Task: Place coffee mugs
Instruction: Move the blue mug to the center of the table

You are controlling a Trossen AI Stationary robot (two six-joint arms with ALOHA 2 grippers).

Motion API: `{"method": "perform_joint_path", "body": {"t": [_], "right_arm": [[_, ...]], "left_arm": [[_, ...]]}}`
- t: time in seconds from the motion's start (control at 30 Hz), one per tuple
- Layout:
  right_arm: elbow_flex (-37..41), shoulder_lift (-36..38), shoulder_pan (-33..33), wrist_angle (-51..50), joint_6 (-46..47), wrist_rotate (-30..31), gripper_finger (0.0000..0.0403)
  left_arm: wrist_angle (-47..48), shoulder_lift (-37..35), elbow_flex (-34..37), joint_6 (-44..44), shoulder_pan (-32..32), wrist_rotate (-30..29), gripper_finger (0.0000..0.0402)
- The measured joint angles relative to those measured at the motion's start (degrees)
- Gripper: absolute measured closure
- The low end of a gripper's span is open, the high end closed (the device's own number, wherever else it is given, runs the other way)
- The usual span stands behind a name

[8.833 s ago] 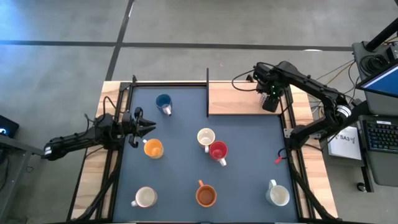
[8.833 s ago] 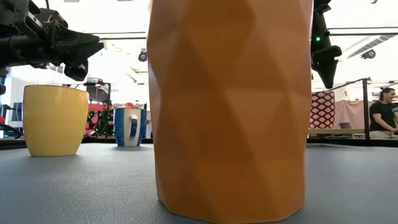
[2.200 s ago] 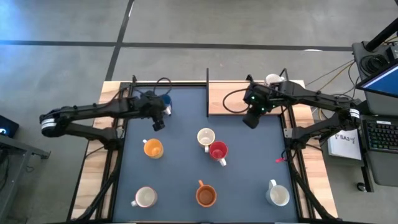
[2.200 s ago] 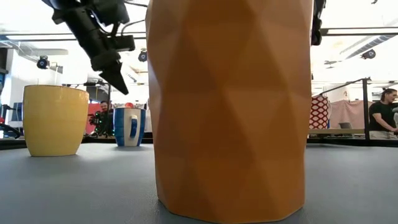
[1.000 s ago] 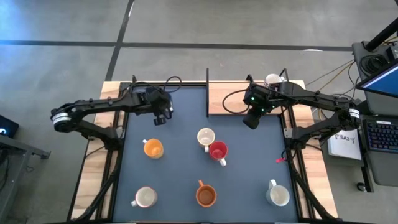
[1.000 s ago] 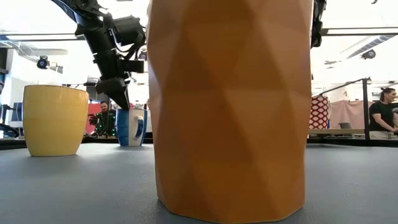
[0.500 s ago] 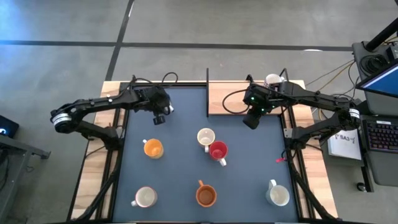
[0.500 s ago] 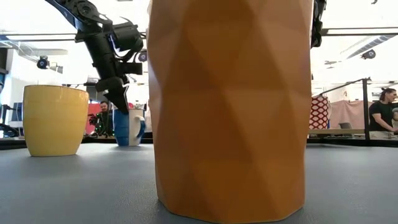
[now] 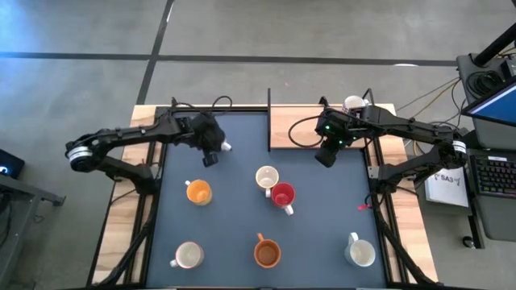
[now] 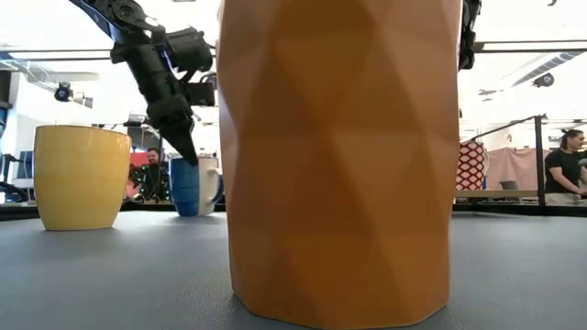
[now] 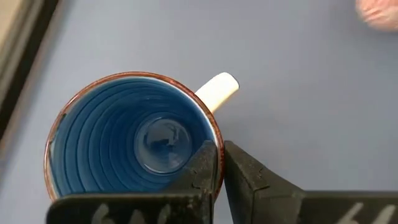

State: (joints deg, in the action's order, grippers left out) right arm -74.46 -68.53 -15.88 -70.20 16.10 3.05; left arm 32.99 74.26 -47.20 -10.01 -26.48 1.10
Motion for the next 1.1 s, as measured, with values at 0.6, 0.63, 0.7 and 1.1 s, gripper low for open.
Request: {"method": "perform_joint_path", "body": {"t": [0.6, 0.63, 0.7, 1.1], "right_arm": [[0.0, 0.0, 2.0, 0.1, 4.3, -2.1, 0.0314], [0.0, 0.0, 2.6, 0.1, 5.0, -2.2, 0.0315], [0.0, 0.0, 4.1, 0.2, 6.7, -2.1, 0.0317], [0.0, -0.1, 13.1, 1.0, 12.8, -1.6, 0.0318]], "left_arm": [[-3.9, 8.2, -7.7, 22.8, 30.9, -2.9, 0.0401], [-3.3, 9.5, -9.0, 23.0, 31.8, -3.1, 0.0401], [-2.2, 12.2, -11.6, 23.4, 33.3, -3.3, 0.0401], [3.3, 18.9, -19.5, 24.7, 36.6, -6.5, 0.0401]]}}
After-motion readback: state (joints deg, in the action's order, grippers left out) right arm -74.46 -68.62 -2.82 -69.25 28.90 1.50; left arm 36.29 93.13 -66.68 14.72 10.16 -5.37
